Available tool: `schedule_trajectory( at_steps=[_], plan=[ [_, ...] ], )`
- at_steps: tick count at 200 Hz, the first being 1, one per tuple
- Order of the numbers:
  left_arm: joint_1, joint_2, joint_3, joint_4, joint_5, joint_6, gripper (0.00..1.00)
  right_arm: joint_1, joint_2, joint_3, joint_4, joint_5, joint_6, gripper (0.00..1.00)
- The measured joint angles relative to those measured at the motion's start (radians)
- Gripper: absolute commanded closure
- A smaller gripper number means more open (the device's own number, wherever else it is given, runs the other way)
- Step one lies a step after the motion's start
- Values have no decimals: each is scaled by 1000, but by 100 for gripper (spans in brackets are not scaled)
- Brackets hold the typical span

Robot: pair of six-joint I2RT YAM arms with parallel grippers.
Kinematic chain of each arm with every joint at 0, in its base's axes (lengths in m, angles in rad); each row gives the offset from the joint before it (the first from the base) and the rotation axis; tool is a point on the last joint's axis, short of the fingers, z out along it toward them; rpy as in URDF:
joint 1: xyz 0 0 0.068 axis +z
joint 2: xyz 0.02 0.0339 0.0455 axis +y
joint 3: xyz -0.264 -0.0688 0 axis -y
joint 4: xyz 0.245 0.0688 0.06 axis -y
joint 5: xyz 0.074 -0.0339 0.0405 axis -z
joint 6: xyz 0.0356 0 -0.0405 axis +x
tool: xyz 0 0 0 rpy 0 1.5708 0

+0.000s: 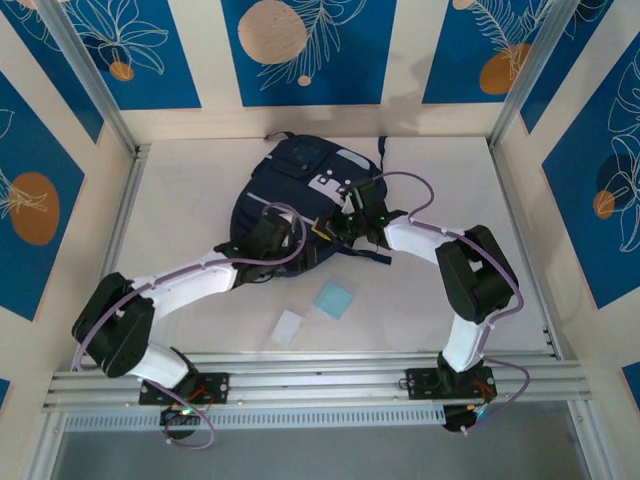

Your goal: Pack books, pencil case, and school supplies into a backpack

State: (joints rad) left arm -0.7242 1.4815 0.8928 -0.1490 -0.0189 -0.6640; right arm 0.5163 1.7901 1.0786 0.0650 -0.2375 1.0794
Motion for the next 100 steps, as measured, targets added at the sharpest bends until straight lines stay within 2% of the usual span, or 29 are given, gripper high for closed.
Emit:
schedule_trajectory(
  at_steps=[28,59,100],
  plan=[
    [0,37,22,11,-56,-35,39,2,-3,-33,74,-8,57,100],
    [-3,75,38,18,-132,-63,50,7,-8,-77,172,-14,123,100],
    [-9,143,75,38,-235,-61,53,8,-8,-140,314,-26,224,100]
  ],
)
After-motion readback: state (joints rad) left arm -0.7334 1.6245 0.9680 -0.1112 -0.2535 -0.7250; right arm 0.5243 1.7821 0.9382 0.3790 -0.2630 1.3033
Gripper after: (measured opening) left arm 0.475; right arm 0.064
